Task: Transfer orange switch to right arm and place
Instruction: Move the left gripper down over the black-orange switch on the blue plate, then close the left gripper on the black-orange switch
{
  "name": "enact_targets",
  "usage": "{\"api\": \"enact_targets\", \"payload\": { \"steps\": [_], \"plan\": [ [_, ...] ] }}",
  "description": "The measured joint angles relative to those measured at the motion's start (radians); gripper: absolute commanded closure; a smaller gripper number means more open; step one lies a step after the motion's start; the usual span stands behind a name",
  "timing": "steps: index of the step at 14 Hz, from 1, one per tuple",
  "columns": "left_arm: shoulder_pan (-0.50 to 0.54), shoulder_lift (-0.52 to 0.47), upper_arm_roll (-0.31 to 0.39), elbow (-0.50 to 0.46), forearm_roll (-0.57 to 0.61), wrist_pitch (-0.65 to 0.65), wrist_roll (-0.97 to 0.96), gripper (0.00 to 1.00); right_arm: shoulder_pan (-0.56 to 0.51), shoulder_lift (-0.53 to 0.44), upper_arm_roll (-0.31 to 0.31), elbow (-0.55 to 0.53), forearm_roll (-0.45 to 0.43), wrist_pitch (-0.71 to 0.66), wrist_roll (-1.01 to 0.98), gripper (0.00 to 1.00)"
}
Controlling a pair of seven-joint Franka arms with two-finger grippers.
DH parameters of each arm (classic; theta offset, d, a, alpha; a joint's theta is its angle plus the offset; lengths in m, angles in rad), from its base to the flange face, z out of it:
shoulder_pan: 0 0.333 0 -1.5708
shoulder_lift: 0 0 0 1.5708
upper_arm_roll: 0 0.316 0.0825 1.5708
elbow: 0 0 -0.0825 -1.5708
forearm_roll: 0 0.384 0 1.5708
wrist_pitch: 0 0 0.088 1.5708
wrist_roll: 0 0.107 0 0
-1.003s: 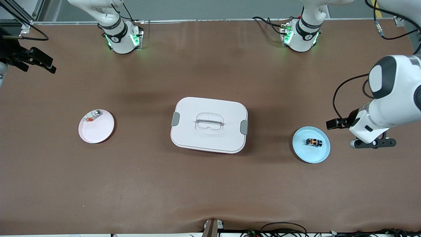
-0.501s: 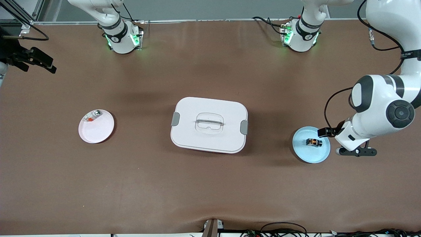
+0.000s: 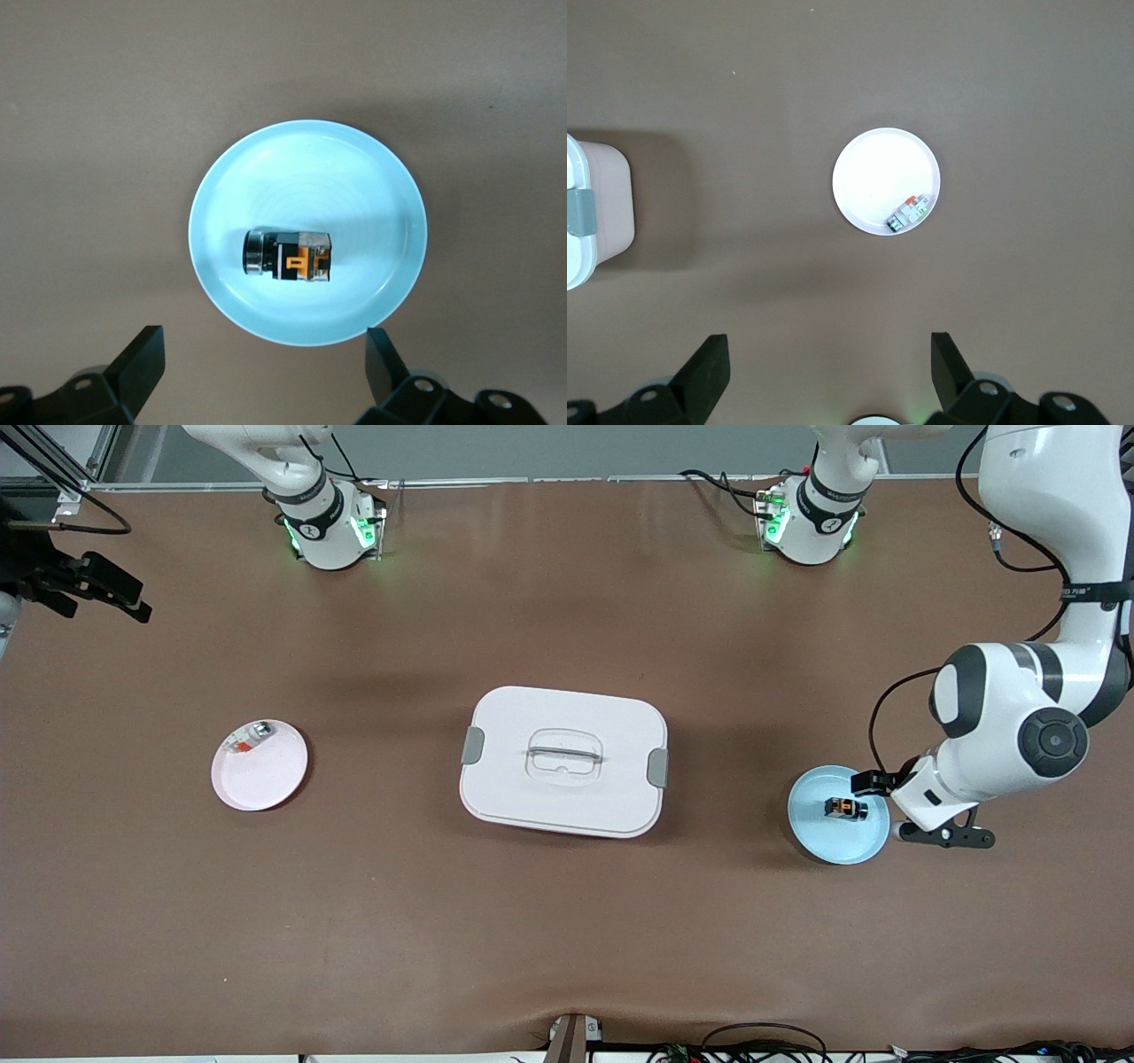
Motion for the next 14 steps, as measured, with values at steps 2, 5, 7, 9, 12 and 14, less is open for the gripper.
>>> {"api": "enact_targets", "payload": {
  "steps": [2, 5, 7, 9, 12, 14],
  "plan": [
    [-0.001, 0.021, 0.000, -0.007, 0.000, 0.030, 0.013, 0.00, 0.000, 0.000, 0.000, 0.000, 0.000, -0.005, 0.000, 0.00],
    [-0.003, 0.047, 0.000, -0.022, 0.000, 0.072, 0.025, 0.00, 0.000, 0.000, 0.000, 0.000, 0.000, -0.004, 0.000, 0.00],
    [-0.006, 0.063, -0.001, -0.027, 0.000, 0.094, 0.026, 0.00, 0.000, 0.000, 0.000, 0.000, 0.000, -0.003, 0.000, 0.00],
    [-0.009, 0.083, -0.003, -0.032, 0.000, 0.125, 0.026, 0.00, 0.000, 0.000, 0.000, 0.000, 0.000, -0.003, 0.000, 0.00],
    [-0.012, 0.121, -0.004, -0.036, 0.000, 0.167, 0.028, 0.00, 0.000, 0.000, 0.000, 0.000, 0.000, -0.003, 0.000, 0.00],
    [-0.012, 0.145, -0.004, -0.037, 0.000, 0.198, 0.029, 0.00, 0.000, 0.000, 0.000, 0.000, 0.000, -0.003, 0.000, 0.00]
  ]
}}
